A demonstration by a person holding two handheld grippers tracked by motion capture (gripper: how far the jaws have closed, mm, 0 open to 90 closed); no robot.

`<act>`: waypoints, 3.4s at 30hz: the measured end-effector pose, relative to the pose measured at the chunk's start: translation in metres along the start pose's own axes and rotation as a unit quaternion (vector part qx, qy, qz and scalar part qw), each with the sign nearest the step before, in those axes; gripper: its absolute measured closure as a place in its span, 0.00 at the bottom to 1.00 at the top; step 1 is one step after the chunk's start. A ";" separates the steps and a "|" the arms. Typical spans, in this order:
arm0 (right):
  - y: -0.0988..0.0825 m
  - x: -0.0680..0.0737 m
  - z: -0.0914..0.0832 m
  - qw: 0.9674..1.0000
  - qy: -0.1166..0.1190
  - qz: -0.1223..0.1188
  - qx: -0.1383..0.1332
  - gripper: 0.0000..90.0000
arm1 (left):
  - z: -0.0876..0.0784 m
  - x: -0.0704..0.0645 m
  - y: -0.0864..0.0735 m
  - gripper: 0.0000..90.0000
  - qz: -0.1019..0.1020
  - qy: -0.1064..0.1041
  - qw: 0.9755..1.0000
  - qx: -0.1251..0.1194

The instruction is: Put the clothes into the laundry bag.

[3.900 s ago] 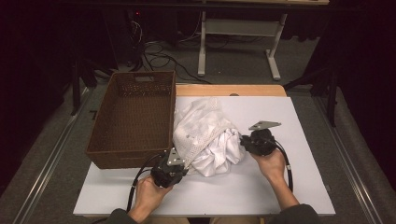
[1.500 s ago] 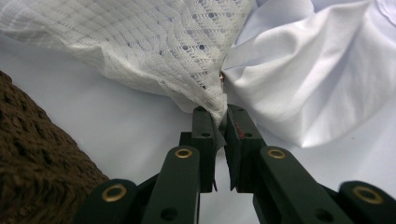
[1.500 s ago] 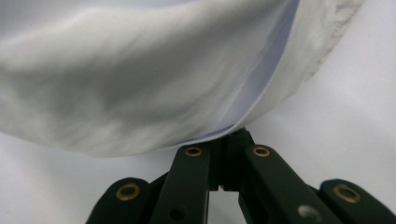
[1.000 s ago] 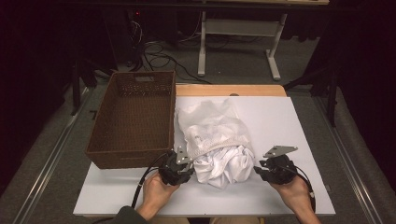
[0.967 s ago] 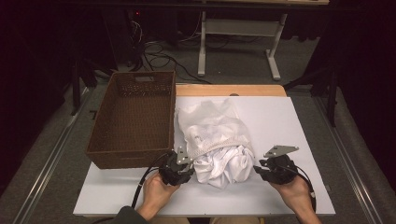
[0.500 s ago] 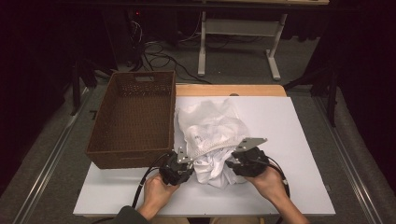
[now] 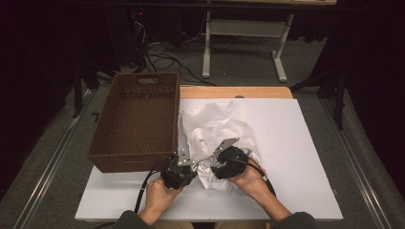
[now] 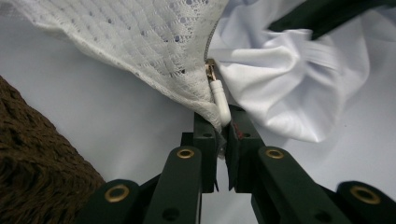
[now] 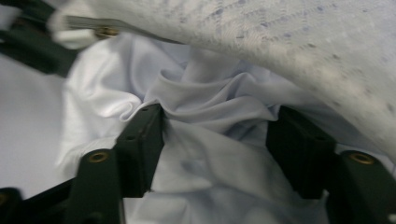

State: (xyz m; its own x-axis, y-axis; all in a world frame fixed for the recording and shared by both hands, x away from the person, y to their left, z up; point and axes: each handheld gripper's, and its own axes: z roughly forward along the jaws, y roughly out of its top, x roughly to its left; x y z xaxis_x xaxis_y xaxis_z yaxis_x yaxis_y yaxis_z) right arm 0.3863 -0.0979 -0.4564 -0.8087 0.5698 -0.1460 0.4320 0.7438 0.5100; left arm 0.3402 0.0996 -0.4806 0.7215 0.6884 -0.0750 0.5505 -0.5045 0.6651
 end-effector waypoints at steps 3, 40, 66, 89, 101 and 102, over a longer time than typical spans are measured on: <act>0.005 0.002 0.009 0.999 -0.028 -0.013 0.011 0.70 | -0.001 -0.001 0.000 0.93 0.004 -0.004 1.000 0.003; -0.005 -0.006 0.005 1.000 0.018 0.020 0.006 0.39 | -0.006 0.001 0.001 0.93 0.006 -0.005 1.000 -0.003; 0.037 -0.029 0.049 0.994 -0.055 0.092 -0.010 0.91 | -0.011 0.000 0.002 0.96 0.015 -0.019 1.000 -0.004; -0.003 -0.001 0.014 0.999 -0.024 -0.019 0.040 0.73 | -0.009 0.003 0.000 0.97 0.006 -0.022 1.000 -0.003; 0.036 -0.013 0.028 0.998 -0.047 0.029 -0.010 0.99 | -0.015 -0.005 0.006 0.98 0.020 -0.036 0.999 -0.016; 0.039 -0.016 0.032 0.998 -0.052 0.035 -0.010 0.99 | -0.015 -0.006 0.006 0.98 0.019 -0.035 0.999 -0.017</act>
State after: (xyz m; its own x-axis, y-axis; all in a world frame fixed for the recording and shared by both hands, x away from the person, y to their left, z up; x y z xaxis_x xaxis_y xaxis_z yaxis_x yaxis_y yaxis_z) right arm 0.4288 -0.0671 -0.4613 -0.7309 0.6535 -0.1968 0.4767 0.6953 0.5379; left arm 0.3332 0.1007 -0.4646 0.7704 0.6296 -0.1006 0.5082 -0.5112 0.6931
